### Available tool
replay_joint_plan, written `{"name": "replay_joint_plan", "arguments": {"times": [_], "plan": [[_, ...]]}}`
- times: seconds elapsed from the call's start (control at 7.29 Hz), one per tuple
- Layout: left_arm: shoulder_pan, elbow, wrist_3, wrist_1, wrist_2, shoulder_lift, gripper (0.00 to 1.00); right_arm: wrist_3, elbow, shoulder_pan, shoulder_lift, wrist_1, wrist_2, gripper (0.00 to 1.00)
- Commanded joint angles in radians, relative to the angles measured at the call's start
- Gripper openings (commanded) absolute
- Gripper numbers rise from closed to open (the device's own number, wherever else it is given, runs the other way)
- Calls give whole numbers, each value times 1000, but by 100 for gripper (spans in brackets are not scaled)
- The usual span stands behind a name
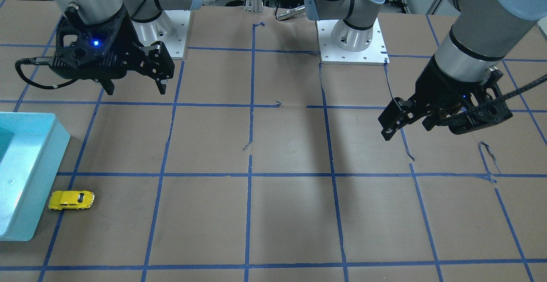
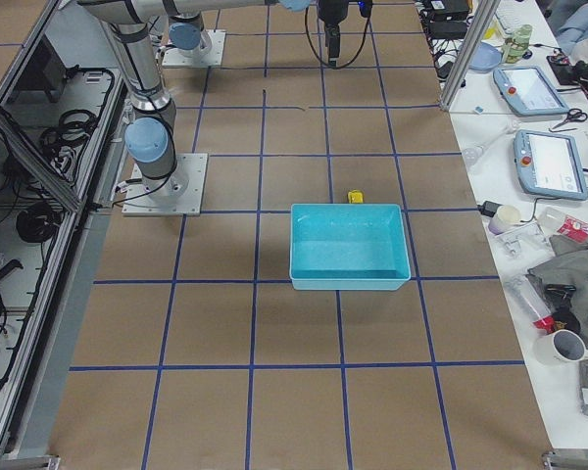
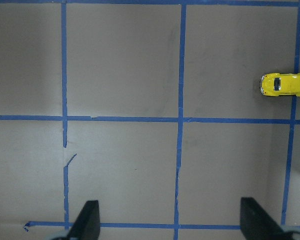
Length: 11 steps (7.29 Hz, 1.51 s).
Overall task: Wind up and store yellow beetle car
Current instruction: 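Move the right gripper down toward the stopped yellow car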
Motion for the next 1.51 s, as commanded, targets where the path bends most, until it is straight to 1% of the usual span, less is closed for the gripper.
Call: {"name": "replay_joint_plan", "arguments": {"times": [0.0,0.14,0.27,0.41,0.55,0.82,0.96,1.1,1.24,1.37], "plan": [[-13,-7,132,-9,0,8,100,-3,-1,-7,2,0,-1,100],[-61,-16,135,-9,0,28,100,-6,-3,-12,2,3,-1,100],[-98,-25,138,-11,1,41,100,-52,-1,-18,7,-5,-14,100],[-102,-34,138,-27,1,53,100,-108,0,-29,13,11,-20,100],[-103,-42,138,-59,0,68,100,-126,-1,-30,13,18,-46,100],[-103,-60,138,-57,1,79,100,-130,2,-35,72,20,-79,100],[-103,-65,138,-57,1,85,100,-263,5,-44,83,11,-74,100],[-102,-70,138,-61,1,88,100,-519,37,-56,88,3,-77,100],[-102,-83,138,-60,1,93,100,-651,104,-85,94,-79,-77,100],[-102,-88,138,-61,3,94,100,-816,188,-110,103,-197,-83,100]]}}
